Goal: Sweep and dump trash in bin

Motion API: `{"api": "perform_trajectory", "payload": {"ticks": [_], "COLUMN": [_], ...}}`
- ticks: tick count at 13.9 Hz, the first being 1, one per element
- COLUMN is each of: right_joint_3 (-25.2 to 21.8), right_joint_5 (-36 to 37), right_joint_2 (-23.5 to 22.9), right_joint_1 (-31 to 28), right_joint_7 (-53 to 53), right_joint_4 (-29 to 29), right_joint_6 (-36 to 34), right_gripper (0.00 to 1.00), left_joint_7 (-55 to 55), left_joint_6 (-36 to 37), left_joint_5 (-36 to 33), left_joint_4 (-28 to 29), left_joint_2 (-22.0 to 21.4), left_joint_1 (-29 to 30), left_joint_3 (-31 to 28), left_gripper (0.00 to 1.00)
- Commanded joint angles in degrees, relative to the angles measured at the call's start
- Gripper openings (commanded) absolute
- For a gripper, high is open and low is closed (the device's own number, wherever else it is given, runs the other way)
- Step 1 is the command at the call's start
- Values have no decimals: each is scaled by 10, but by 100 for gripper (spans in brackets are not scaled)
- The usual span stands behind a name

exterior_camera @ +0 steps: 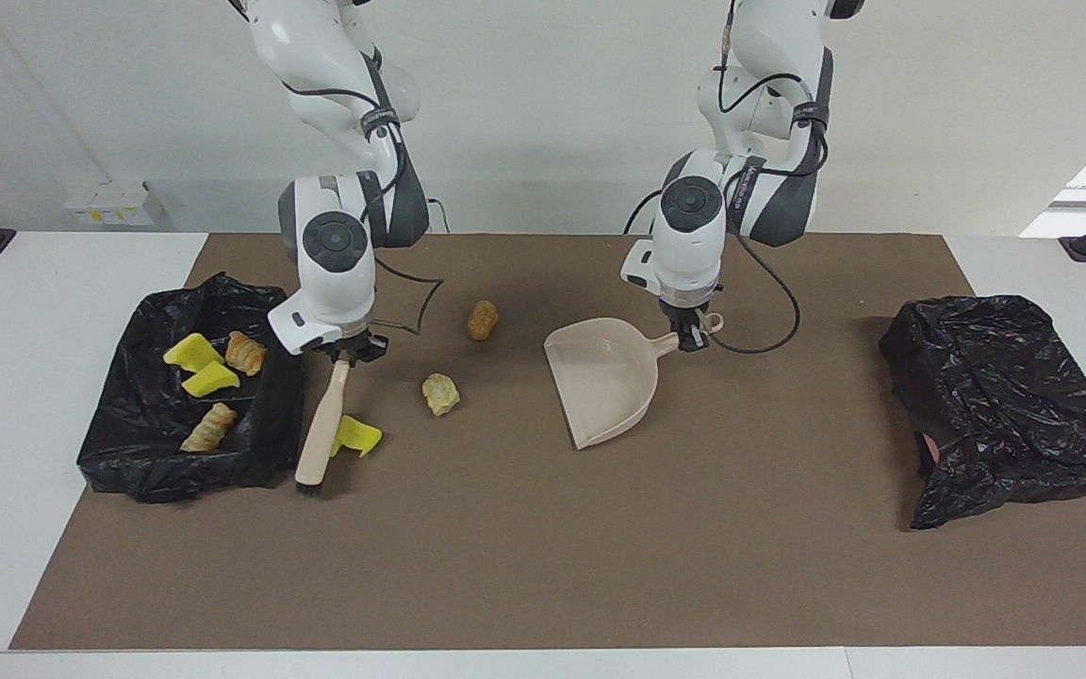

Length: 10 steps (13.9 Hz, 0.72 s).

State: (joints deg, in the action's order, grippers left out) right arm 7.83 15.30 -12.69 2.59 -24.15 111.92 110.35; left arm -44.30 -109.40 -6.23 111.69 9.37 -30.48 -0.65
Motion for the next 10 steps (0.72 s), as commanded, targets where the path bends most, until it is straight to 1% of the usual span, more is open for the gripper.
{"api": "perform_trajectory", "payload": {"ticks": [1,4,6,8,10], "right_joint_3": [12,20,20,20,21], "right_joint_5": [-4,-55,-98,-142,-184], "right_joint_2": [-3,9,19,23,26], "right_joint_1": [5,62,111,160,183], "right_joint_7": [16,17,18,17,17], "right_joint_4": [5,12,14,18,18], "right_joint_6": [0,-27,-36,-34,-27], "right_gripper": [0,0,0,0,0], "left_joint_7": [24,25,25,25,25], "left_joint_6": [13,22,22,20,17], "left_joint_5": [-5,-2,-2,-2,-2], "left_joint_4": [11,10,11,12,12], "left_joint_2": [-12,-12,-12,-12,-12], "left_joint_1": [-8,-8,-8,-5,-3], "left_joint_3": [-5,-6,-6,-6,-6], "left_gripper": [0,0,0,0,0]}}
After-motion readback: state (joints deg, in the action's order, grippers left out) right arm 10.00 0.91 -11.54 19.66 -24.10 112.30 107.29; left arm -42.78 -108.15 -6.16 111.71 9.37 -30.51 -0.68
